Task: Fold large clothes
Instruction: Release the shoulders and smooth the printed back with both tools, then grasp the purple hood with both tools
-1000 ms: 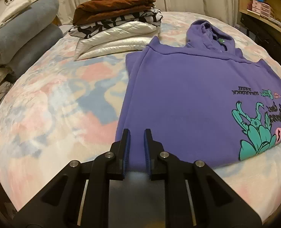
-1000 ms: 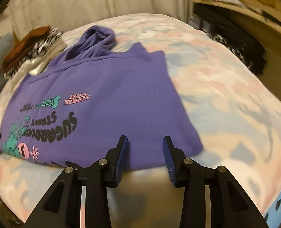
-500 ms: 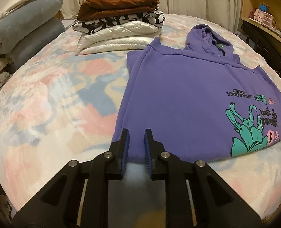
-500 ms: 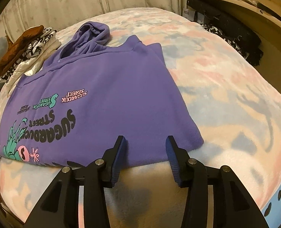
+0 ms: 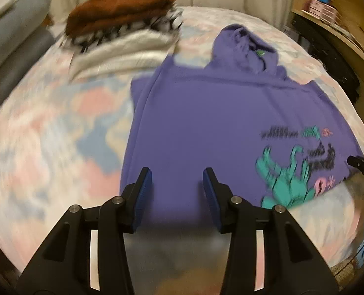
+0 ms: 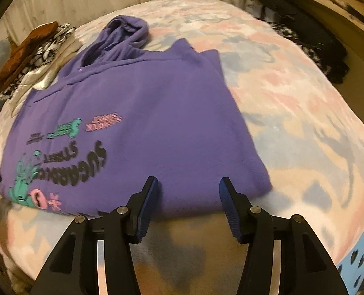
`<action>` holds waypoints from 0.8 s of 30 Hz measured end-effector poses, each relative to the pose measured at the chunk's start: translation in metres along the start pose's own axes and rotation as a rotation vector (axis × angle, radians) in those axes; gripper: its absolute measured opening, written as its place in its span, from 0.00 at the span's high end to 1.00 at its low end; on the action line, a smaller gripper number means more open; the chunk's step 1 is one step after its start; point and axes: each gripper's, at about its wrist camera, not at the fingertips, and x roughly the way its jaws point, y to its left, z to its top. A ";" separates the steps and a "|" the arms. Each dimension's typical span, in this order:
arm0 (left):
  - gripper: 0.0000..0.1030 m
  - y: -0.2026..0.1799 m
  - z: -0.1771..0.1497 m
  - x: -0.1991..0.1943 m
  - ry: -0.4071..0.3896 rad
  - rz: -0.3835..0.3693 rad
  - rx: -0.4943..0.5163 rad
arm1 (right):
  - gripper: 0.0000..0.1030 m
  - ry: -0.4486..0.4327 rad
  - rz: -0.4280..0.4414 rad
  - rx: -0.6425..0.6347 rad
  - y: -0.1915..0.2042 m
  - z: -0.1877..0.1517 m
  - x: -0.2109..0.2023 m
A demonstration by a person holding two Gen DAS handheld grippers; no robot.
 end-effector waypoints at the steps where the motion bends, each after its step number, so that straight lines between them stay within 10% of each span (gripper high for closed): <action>1: 0.61 -0.004 0.015 0.000 -0.013 -0.004 0.027 | 0.49 -0.001 0.010 -0.013 0.002 0.010 -0.002; 12: 0.61 -0.058 0.205 0.064 -0.035 -0.096 0.145 | 0.49 -0.172 0.081 -0.096 0.029 0.203 -0.010; 24: 0.61 -0.074 0.309 0.250 0.138 -0.134 0.087 | 0.49 -0.061 0.178 -0.002 0.065 0.381 0.154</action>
